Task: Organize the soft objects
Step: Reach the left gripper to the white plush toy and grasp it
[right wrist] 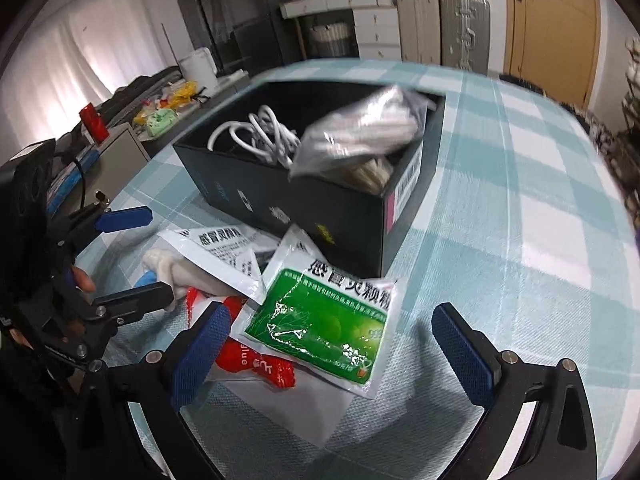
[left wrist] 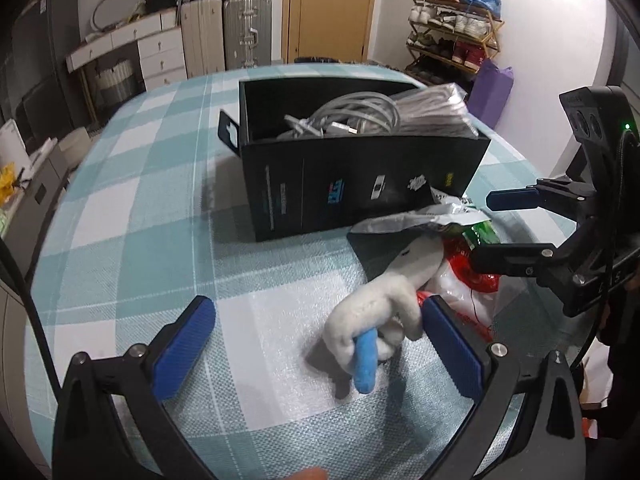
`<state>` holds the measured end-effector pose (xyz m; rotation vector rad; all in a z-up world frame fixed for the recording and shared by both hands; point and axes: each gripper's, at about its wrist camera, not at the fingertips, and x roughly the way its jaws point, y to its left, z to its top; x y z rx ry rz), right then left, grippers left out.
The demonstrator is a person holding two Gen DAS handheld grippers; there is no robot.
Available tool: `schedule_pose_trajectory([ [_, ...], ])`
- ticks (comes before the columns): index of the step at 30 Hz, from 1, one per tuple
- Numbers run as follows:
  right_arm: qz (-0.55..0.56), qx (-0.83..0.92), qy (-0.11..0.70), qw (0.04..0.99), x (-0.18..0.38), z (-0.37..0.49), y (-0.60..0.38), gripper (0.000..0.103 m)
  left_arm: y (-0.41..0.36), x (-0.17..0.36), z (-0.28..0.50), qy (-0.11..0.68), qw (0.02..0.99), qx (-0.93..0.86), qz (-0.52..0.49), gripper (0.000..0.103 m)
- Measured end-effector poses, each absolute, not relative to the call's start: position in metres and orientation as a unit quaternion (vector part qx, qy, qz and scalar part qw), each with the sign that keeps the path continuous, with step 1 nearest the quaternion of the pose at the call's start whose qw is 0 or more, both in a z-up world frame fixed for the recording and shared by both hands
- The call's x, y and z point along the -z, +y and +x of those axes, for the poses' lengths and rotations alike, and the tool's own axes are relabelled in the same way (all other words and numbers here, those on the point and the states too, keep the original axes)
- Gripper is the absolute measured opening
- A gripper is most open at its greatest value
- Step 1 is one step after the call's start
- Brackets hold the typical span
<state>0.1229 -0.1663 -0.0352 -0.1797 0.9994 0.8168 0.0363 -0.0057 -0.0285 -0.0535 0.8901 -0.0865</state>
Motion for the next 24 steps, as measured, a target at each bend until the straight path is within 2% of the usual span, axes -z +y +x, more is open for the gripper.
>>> schedule_pose_trajectory([
  [15, -0.052, -0.383, 0.473, 0.792, 0.0407, 0.1299, -0.1666, 0.101, -0.0031, 0.0346, 0.0376, 0.451, 0.890, 0.054, -0.036, 0.101],
  [20, -0.050, -0.388, 0.470, 0.791, 0.0394, 0.1275, -0.1661, 0.091, -0.0033, 0.0345, 0.0358, 0.445, 0.893, 0.054, -0.031, 0.090],
  [24, -0.051, -0.393, 0.468, 0.790, 0.0389, 0.1263, -0.1663, 0.087, -0.0047, 0.0335, 0.0342, 0.439, 0.897, 0.057, -0.021, 0.076],
])
